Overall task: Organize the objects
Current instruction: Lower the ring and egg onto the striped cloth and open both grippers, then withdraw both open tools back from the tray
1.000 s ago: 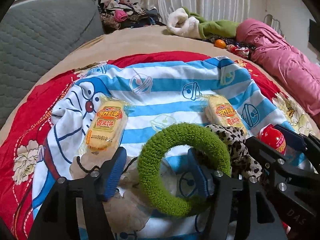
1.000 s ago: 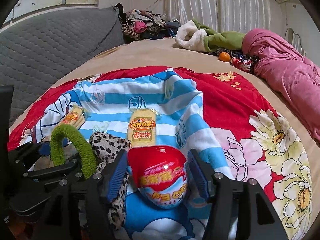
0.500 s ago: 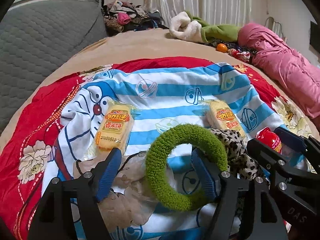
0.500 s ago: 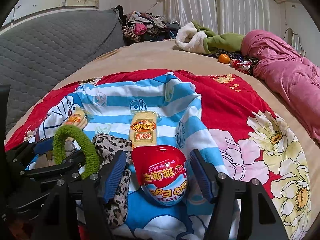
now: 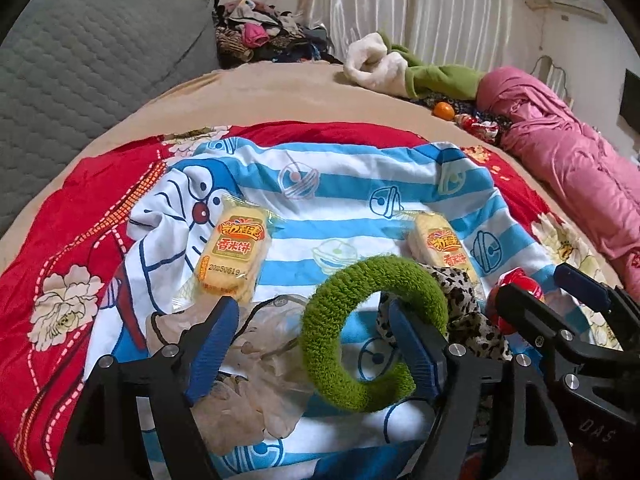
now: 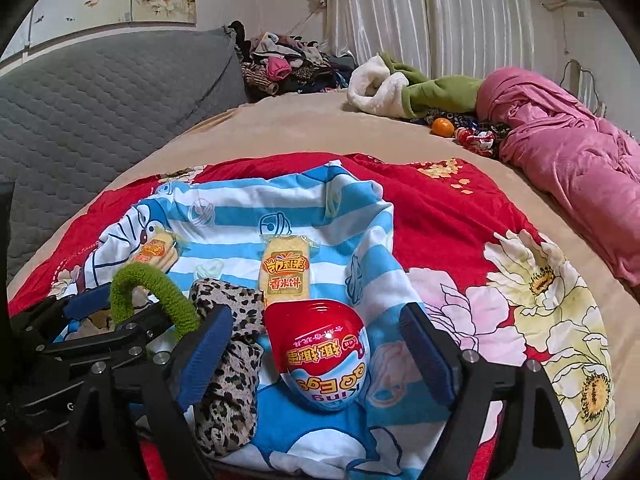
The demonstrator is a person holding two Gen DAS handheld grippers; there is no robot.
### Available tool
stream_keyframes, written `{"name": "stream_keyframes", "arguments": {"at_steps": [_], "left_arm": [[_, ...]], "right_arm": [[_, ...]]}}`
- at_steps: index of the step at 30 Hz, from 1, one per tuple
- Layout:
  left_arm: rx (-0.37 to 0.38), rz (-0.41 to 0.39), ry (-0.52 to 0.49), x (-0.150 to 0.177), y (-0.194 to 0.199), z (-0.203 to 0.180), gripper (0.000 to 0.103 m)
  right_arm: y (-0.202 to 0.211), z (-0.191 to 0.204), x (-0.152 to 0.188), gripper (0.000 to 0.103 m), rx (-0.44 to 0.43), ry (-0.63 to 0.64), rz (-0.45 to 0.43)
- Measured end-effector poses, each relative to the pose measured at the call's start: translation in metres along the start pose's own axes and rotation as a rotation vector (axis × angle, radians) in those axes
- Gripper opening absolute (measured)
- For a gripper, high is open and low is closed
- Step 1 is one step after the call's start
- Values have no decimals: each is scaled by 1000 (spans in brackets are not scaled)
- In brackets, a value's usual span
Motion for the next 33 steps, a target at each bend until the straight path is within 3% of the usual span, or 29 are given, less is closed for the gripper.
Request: {"name": "stream_keyframes", "arguments": {"at_steps": [20,26,30,33], "left_arm": [[-48,-13,-14,0,7,2,84],[-27,-9,16,-1,10,6,91],[-28,-11,28,-1,16,9,102],[-23,-16,26,-2,22,9,102]], "right_arm": [[13,1,-6,91,5,-4,-31],[19,1,-8,94,0,-14,-46],[25,0,-10,99,-5,-18,-59],[30,0,-11,100,-18,-30,-64]]}}
Point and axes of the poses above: each gripper's, at about its wrist camera, not at the fingertips, and y roughly against the way its jaws point, z to its left, x to its underside, the point moved 6 cm from there along -y, roughly the way its jaws point, and after that the axes turned 2 degrees about -y, right-handed, at the moved point
